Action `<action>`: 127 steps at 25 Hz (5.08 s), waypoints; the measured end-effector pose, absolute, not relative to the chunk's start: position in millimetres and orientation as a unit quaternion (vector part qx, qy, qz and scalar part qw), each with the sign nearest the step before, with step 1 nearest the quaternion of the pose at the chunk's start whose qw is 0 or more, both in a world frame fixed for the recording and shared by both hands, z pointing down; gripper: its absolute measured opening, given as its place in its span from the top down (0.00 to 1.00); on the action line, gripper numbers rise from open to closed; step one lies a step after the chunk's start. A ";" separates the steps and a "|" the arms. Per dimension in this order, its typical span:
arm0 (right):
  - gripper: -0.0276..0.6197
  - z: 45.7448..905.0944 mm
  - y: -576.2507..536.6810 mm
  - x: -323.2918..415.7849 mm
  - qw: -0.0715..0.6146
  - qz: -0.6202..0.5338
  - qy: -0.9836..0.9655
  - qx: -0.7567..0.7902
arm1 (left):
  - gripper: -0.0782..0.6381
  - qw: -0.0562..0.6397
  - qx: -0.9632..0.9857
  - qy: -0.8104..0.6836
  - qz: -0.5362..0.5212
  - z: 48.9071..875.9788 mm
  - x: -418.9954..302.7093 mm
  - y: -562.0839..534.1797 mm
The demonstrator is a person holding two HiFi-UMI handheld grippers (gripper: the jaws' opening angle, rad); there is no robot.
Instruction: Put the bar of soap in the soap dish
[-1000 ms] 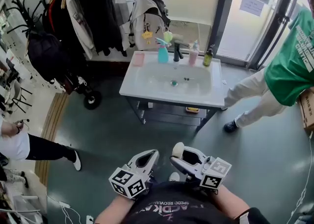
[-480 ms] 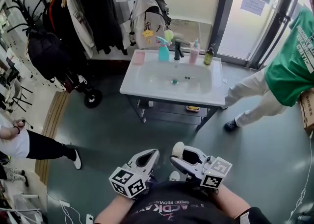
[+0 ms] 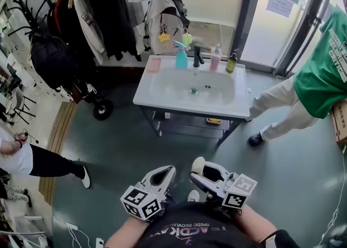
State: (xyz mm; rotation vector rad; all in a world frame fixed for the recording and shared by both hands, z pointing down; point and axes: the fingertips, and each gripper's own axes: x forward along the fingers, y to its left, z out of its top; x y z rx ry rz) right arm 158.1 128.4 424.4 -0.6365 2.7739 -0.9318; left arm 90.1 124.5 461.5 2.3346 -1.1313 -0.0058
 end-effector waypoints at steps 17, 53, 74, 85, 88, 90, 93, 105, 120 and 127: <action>0.65 420.1 95.9 117.0 0.089 -0.316 0.912 -0.247 | 0.88 0.278 0.869 -0.409 -0.003 457.5 42.3 94.3; 0.65 424.6 -9.0 -13.8 0.131 -0.309 0.873 -0.354 | 0.88 0.268 0.898 -0.348 -0.021 454.9 -104.2 0.4; 0.65 427.5 -132.4 -33.3 0.113 -0.313 0.891 -0.308 | 0.88 0.253 0.876 -0.409 -0.031 452.9 -115.8 -86.7; 0.65 454.5 -234.8 -31.7 0.099 -0.329 0.881 -0.324 | 0.88 0.262 0.868 -0.421 -0.020 473.7 -109.6 -157.7; 0.65 464.0 -268.8 -30.4 0.092 -0.337 0.876 -0.333 | 0.88 0.266 0.864 -0.428 -0.012 479.1 -109.9 -176.2; 0.65 471.7 -292.9 -30.3 0.088 -0.341 0.873 -0.338 | 0.88 0.271 0.859 -0.434 -0.011 483.2 -110.7 -187.6; 0.65 489.3 -331.8 -32.5 0.077 -0.348 0.869 -0.344 | 0.88 0.281 0.849 -0.447 -0.008 491.5 -113.1 -204.4; 0.65 561.1 -453.9 -60.7 0.031 -0.386 0.847 -0.365 | 0.88 0.298 0.814 -0.498 0.005 516.0 -128.5 -255.0; 0.65 651.7 -534.2 -81.7 -0.060 -0.420 0.803 -0.419 | 0.88 0.328 0.793 -0.514 0.009 542.6 -133.4 -290.9; 0.65 672.7 -551.4 -90.2 -0.090 -0.430 0.784 -0.438 | 0.88 0.339 0.785 -0.519 0.007 552.2 -140.5 -296.2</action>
